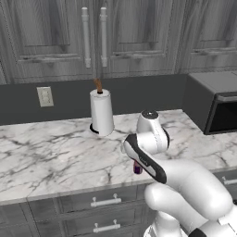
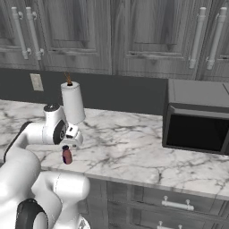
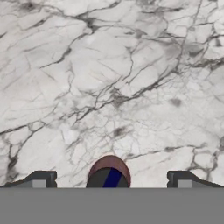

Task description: Move the drinks to the dining counter.

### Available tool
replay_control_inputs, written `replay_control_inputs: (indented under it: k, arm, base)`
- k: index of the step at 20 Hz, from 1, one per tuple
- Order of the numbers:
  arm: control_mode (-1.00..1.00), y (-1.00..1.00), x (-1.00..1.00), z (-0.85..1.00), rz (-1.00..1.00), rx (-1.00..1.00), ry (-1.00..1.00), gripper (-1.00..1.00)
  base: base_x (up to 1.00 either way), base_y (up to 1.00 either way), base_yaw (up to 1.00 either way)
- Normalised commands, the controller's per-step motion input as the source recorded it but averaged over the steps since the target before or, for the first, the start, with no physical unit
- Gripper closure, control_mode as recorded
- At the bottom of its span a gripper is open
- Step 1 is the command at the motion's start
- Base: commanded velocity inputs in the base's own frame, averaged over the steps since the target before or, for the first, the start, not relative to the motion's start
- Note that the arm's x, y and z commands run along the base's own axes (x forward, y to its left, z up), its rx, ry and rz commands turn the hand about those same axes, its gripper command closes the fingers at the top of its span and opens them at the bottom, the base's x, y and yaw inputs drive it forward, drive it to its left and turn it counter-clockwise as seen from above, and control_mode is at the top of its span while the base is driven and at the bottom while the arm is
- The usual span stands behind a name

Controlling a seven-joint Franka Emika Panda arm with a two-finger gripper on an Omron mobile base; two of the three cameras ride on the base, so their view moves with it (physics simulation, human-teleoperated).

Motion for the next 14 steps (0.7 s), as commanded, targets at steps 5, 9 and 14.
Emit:
replay_control_inputs:
  k: [5, 9, 14]
  arm:
    - [-1.0, 0.0, -0.02, 0.0, 0.0, 0.0, 0.0, -1.0]
    - [-1.0, 0.0, -0.14, -0.03, 0.0, 0.0, 0.0, -1.0]
    - [-1.0, 0.0, -0.16, -0.05, 0.0, 0.0, 0.0, -1.0]
  base:
    - [0.0, 0.0, 0.0]
    - [0.0, 0.0, 0.0]
    - [0.0, 0.0, 0.0]
